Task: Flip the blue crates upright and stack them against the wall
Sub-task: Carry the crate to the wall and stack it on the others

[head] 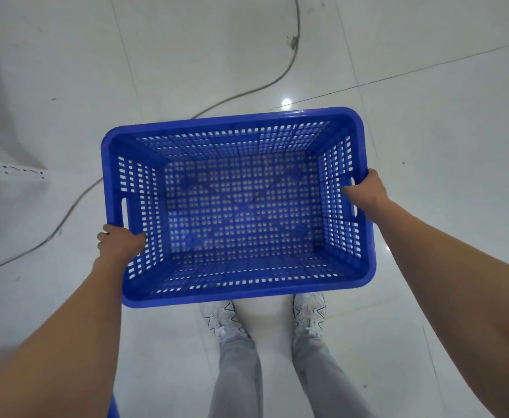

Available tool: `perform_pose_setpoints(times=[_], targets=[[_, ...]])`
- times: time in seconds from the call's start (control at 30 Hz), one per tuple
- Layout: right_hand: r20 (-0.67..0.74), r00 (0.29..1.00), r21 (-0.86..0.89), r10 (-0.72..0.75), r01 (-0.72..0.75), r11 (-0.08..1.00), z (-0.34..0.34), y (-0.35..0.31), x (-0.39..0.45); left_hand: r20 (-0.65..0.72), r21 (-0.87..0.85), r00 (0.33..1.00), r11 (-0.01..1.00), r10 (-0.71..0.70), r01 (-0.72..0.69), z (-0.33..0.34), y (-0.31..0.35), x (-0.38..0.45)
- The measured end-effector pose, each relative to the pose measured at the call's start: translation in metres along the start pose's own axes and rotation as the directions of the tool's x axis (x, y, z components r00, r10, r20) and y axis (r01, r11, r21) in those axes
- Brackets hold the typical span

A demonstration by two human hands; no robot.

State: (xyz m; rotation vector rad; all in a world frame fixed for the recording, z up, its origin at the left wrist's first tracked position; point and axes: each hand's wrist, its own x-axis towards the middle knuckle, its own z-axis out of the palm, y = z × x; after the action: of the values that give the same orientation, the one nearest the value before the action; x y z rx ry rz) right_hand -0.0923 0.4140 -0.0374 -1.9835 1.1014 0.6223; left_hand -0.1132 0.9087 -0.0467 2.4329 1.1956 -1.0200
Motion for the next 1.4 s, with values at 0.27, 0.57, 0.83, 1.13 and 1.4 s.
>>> perform_pose_setpoints(times=[0.27, 0.57, 0.83, 1.13, 1.4], targets=[[0.016, 1.000, -0.090, -0.019, 0.020, 0.996, 0.006, 0.016, 0.002, 0.056, -0.187, 0.992, 0.975, -0.112, 0.121, 0.038, -0.062, -0.025], [-0.029, 0.997, -0.140, 0.075, -0.078, 0.987, 0.003, 0.014, 0.023, 0.093, -0.547, 0.994, 0.831, -0.059, 0.101, 0.032, -0.067, 0.008], [-0.170, 0.985, -0.177, -0.034, 0.004, 0.984, 0.014, -0.033, 0.012, 0.201, -0.722, 0.972, 0.653, -0.120, 0.230, 0.033, -0.083, 0.003], [-0.069, 0.933, -0.374, -0.352, 0.303, 0.876, 0.025, -0.163, -0.037, 0.260, -0.862, 0.917, 0.356, -0.302, 0.361, 0.019, -0.135, -0.054], [0.085, 0.813, -0.547, -0.576, 0.521, 0.655, 0.051, -0.282, -0.135, 0.359, -0.897, 0.845, 0.104, -0.397, 0.430, -0.007, -0.184, -0.128]])
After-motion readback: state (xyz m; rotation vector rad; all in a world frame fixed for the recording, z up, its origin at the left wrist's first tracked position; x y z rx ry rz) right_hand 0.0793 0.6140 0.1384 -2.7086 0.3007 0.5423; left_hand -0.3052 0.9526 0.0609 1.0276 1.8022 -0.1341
